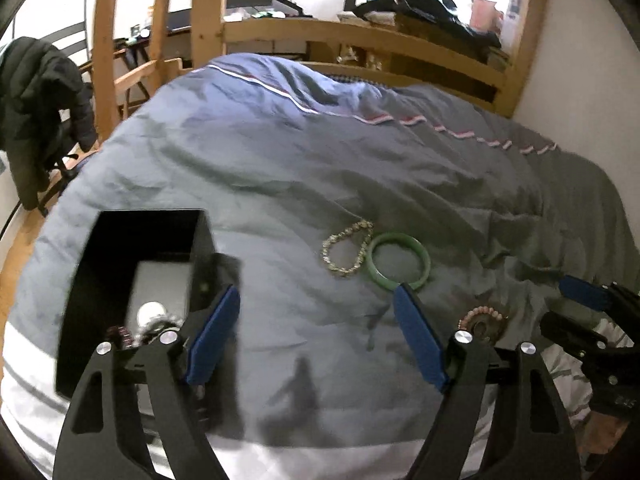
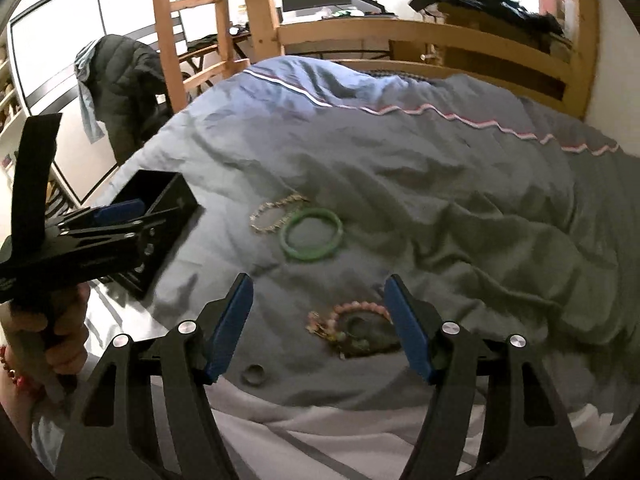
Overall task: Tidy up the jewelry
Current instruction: 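Move left tool to gold crystal bracelet while right tool moves to silver ring, then grasp the gold crystal bracelet with left tool while right tool grasps silver ring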
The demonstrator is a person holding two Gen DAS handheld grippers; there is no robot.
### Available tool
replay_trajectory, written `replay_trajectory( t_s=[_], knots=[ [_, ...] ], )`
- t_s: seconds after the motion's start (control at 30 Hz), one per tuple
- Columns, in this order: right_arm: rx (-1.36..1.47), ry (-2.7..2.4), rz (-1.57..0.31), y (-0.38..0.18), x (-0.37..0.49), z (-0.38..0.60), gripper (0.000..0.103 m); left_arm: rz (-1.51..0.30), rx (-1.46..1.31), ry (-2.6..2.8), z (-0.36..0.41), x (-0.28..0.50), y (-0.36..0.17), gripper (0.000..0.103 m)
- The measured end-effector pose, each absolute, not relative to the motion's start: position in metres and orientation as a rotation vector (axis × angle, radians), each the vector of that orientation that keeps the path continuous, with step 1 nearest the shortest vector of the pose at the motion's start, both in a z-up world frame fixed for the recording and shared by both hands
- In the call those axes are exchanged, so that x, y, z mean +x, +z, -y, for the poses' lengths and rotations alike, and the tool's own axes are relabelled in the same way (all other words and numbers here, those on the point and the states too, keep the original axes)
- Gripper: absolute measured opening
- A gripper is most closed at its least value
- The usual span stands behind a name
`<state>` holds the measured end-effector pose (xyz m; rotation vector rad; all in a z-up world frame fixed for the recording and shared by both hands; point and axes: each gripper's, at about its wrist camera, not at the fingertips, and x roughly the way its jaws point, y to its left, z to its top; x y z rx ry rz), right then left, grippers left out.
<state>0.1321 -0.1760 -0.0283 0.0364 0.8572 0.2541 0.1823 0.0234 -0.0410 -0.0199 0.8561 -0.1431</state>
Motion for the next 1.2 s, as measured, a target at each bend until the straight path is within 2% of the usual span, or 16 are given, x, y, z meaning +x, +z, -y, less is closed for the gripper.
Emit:
replay_trajectory(
  t_s=[0.03, 0.1, 0.23, 0.4, 0.53, 0.63, 0.83, 0.9, 1.03, 1.2],
  knots=[
    [0.054, 0.254, -0.864, -0.033, 0.133, 0.179, 0.067, -0.861, -0.006, -0.142, -0.018, 0.185, -0.046, 0.073],
    [0.099, 0.262, -0.882, -0.045, 0.134, 0.189, 0.065, -0.872, 0.027, -0.135, -0.008, 0.191, -0.055, 0.064],
    [0.134, 0.252, -0.923, -0.069, 0.136, 0.195, 0.057, -0.899, 0.058, -0.152, 0.005, 0.207, -0.074, 0.062],
    [0.170, 0.216, -0.994, -0.098, 0.144, 0.196, 0.041, -0.925, 0.048, -0.165, 0.014, 0.238, -0.092, 0.062],
    [0.178, 0.223, -1.010, -0.111, 0.153, 0.194, 0.036, -0.956, 0.042, -0.171, 0.019, 0.257, -0.110, 0.062],
    [0.160, 0.231, -1.031, -0.119, 0.161, 0.185, 0.035, -0.977, 0.054, -0.194, 0.023, 0.261, -0.121, 0.058],
    [0.163, 0.223, -1.052, -0.132, 0.172, 0.183, 0.033, -1.001, 0.041, -0.209, 0.023, 0.268, -0.127, 0.034],
    [0.158, 0.215, -1.052, -0.132, 0.172, 0.184, 0.021, -1.006, 0.029, -0.217, 0.022, 0.268, -0.127, 0.020],
    [0.161, 0.214, -1.034, -0.128, 0.167, 0.185, 0.021, -1.010, 0.028, -0.234, 0.024, 0.265, -0.125, 0.008],
    [0.196, 0.226, -0.990, -0.116, 0.162, 0.191, 0.021, -0.997, 0.015, -0.237, 0.023, 0.260, -0.117, 0.008]
  ],
)
